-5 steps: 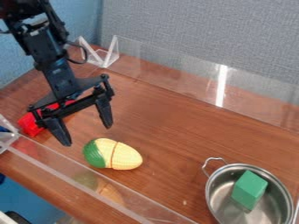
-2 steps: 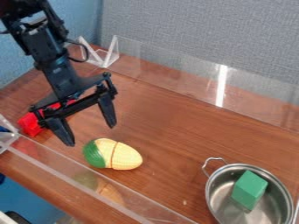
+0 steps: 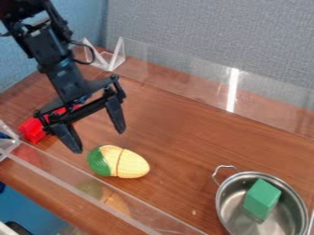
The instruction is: Put the green block into the metal pot
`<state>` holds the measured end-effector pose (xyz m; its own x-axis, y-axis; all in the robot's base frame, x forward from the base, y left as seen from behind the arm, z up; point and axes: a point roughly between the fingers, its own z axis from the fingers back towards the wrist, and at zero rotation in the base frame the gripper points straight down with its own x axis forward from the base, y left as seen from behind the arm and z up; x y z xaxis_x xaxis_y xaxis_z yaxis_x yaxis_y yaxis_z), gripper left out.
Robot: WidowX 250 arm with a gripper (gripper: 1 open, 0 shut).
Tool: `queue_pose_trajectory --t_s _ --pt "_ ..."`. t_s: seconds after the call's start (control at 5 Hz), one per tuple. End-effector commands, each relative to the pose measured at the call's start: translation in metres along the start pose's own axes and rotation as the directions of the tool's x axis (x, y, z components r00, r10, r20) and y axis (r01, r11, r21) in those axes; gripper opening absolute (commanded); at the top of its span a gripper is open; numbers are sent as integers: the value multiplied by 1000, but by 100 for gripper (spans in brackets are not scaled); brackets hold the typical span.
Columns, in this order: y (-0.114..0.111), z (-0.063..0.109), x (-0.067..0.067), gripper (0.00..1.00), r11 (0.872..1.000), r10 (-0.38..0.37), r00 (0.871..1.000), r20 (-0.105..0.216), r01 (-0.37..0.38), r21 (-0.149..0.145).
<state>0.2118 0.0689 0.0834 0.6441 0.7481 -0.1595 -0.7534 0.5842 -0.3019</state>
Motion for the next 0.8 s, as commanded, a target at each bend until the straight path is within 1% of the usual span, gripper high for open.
queue_pose_trajectory --t_s 0.0,0.2,0.6 --pt "-3 10 2 100 1000 -9 1000 25 9 -28" --pt "-4 12 2 100 999 -17 1000 19 18 -41" --pt "-3 -7 -4 100 998 51 998 22 -50 -46"
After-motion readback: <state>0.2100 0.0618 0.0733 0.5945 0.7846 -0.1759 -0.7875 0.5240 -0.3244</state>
